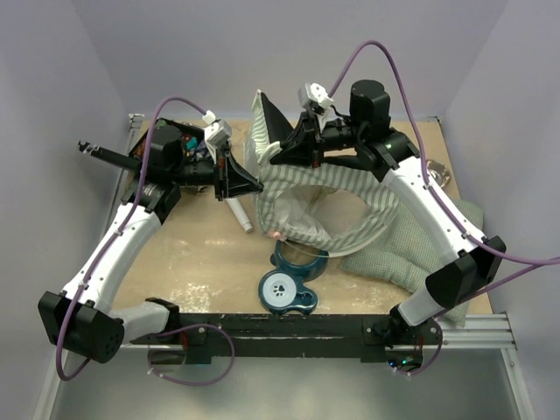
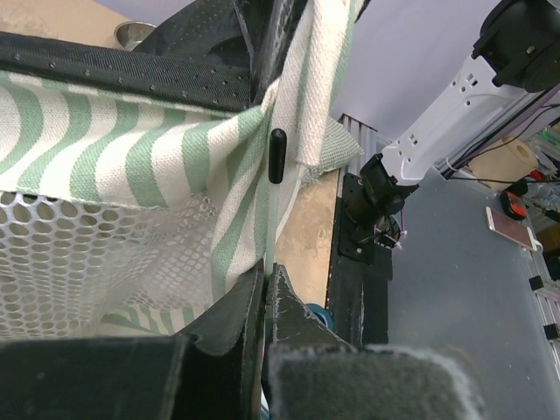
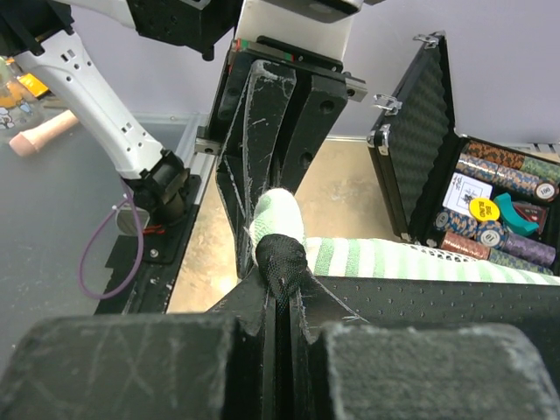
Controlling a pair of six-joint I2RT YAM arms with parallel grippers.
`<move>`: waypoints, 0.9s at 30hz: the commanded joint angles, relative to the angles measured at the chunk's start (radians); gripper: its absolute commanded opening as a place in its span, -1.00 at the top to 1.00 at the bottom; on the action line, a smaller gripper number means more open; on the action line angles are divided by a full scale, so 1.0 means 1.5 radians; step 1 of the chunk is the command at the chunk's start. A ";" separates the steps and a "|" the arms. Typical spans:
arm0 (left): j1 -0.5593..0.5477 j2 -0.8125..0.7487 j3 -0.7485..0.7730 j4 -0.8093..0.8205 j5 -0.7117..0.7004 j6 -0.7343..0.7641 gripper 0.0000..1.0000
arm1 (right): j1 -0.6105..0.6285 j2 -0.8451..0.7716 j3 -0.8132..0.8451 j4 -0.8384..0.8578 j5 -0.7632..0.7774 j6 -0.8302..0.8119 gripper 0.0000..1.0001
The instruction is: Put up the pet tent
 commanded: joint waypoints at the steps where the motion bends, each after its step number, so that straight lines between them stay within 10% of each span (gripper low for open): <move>1: -0.005 0.013 0.035 -0.021 -0.018 0.004 1.00 | 0.026 -0.037 0.004 -0.033 -0.022 -0.040 1.00; 27: -0.003 -0.026 -0.020 -0.112 -0.018 0.081 1.00 | 0.018 -0.036 0.005 0.052 -0.047 0.046 1.00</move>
